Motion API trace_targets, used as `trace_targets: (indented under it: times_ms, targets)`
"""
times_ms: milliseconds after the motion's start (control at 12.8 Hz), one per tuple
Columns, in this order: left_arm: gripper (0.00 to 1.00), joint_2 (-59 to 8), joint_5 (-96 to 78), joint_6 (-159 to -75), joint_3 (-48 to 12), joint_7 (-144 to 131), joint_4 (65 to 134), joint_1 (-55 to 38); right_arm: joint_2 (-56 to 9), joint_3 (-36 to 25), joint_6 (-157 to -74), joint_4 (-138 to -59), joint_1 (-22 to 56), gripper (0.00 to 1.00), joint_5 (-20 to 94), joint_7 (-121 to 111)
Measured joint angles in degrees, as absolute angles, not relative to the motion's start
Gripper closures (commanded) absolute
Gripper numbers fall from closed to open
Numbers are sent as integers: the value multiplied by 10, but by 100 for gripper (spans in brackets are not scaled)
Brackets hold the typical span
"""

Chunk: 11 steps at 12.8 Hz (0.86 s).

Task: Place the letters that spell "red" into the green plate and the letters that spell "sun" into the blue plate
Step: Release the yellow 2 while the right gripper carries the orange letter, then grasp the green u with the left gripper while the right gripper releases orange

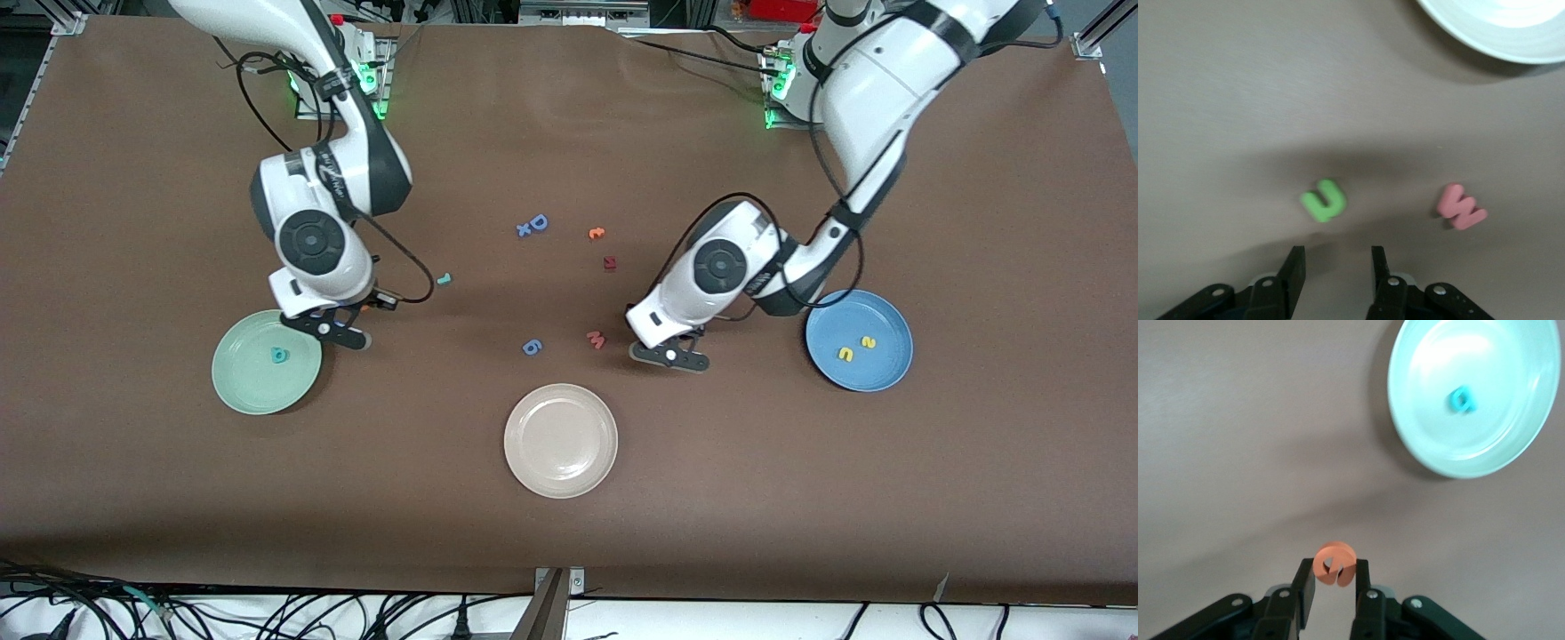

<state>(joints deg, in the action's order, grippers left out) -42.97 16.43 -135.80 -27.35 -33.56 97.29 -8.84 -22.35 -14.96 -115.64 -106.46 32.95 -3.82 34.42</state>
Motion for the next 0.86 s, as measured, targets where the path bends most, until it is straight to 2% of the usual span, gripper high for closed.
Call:
trace_targets:
  times_ms: [235,391,861]
  targets:
    - [50,-434,166,-1359,-256,-360,957,-110,-224,-200,-1154,-1065,328,76,-38,236]
    - [49,-434,167,-1390,-246,-360,955,-106,-226,-227,-1156,-1065,321,76,-38,170]
    - [51,-444,167,-1414,-228,-361,955,-108,-275,-235,-1254,-1067,248,76,-38,31]
